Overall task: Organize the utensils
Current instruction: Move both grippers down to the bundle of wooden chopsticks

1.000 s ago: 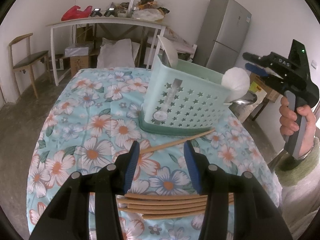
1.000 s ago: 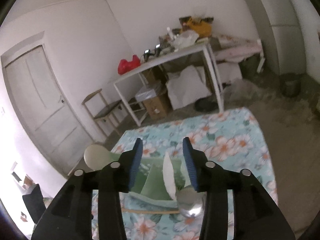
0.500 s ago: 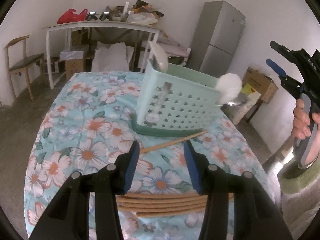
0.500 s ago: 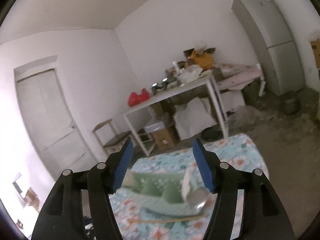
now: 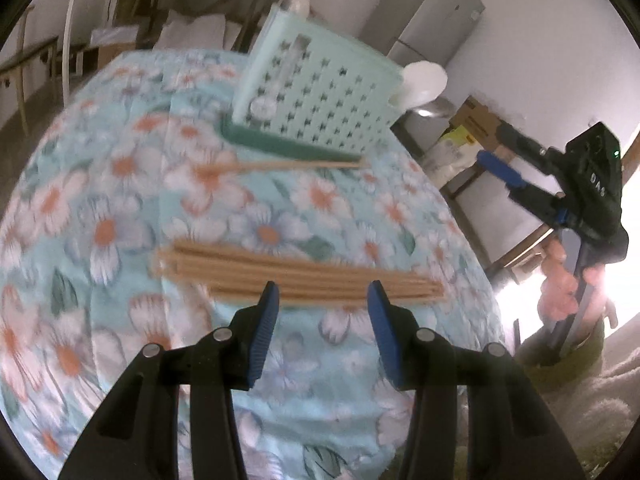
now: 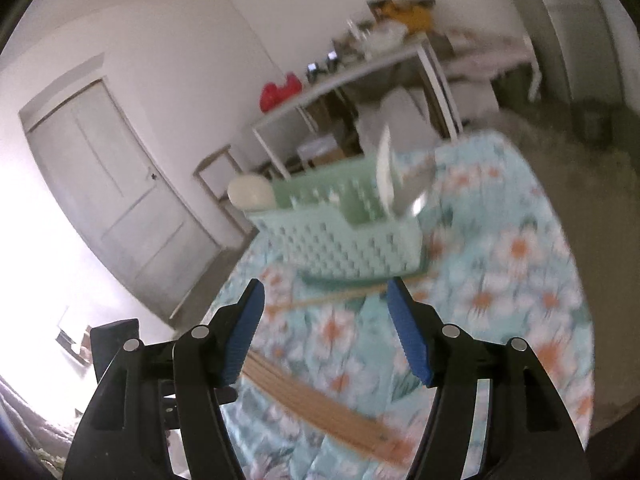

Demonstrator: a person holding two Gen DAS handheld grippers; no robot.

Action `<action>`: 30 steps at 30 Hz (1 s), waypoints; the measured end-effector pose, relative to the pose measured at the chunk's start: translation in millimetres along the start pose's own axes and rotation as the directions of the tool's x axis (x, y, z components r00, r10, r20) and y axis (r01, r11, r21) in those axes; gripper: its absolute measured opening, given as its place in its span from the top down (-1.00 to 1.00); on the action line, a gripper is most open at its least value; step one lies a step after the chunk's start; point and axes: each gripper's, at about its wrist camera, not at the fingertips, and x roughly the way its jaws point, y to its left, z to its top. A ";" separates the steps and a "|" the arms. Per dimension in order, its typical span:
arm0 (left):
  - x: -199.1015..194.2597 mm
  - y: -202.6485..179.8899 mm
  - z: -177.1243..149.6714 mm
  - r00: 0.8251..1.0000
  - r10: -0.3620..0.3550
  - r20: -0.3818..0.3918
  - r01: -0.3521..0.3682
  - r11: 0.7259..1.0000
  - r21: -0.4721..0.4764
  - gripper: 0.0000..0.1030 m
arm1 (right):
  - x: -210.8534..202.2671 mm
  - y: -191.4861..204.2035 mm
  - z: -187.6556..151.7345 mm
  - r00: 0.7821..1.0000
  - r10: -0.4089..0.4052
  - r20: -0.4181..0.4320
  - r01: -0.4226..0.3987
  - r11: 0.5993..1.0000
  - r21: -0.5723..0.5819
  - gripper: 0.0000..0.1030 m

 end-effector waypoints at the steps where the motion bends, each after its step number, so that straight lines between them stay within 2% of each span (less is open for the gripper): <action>1: 1.5 0.8 -1.9 1.000 -0.003 -0.004 0.003 1.000 -0.005 0.14 | 1.9 -0.4 -3.3 1.000 0.000 -0.012 0.000 1.000 0.010 -0.19; 7: 13.3 5.1 -12.6 0.998 -0.046 -0.051 0.043 0.997 -0.065 0.14 | 20.2 -3.3 -17.3 0.994 0.002 -0.112 0.002 0.999 0.038 -0.19; 10: 20.4 14.0 -16.1 0.994 -0.091 -0.060 0.082 0.986 -0.146 0.14 | 41.6 -8.8 -24.3 0.975 -0.003 -0.223 0.011 0.999 0.034 -0.19; 12: 25.0 21.8 -17.0 0.992 -0.115 -0.055 0.101 0.973 -0.209 0.14 | 59.6 -11.8 -31.1 0.953 0.017 -0.302 -0.008 1.000 0.030 -0.19; 15: 32.6 41.0 -18.3 0.982 -0.186 -0.018 0.168 0.920 -0.354 0.14 | 82.0 -14.2 -39.6 0.924 0.043 -0.381 -0.035 0.999 0.028 -0.19; 17: 35.0 50.0 -18.2 0.975 -0.219 0.023 0.208 0.878 -0.432 0.15 | 91.7 -14.8 -43.9 0.915 0.021 -0.403 -0.022 1.000 0.003 -0.17; 18: 35.6 52.2 -17.9 0.974 -0.225 0.037 0.217 0.864 -0.454 0.16 | 100.6 -14.6 -48.1 0.902 0.011 -0.432 -0.021 1.000 -0.019 -0.14; 20: 37.7 57.6 -17.2 0.972 -0.224 0.072 0.229 0.827 -0.513 0.22 | 108.9 -15.6 -54.3 0.891 -0.016 -0.454 -0.002 0.999 -0.040 -0.11; 25: 41.6 63.8 -15.7 0.978 -0.178 0.105 0.205 0.771 -0.603 0.48 | 108.4 -8.0 -61.1 0.878 -0.023 -0.477 -0.019 0.996 -0.082 -0.04; 27: 41.5 64.8 -15.4 0.980 -0.167 0.111 0.199 0.757 -0.622 0.57 | 104.2 -3.2 -66.5 0.870 -0.037 -0.492 -0.018 0.994 -0.106 -0.01; 30: 42.4 68.6 -13.3 0.982 -0.151 0.116 0.191 0.743 -0.642 0.67 | 100.1 2.7 -72.0 0.856 -0.058 -0.515 -0.011 0.991 -0.130 0.27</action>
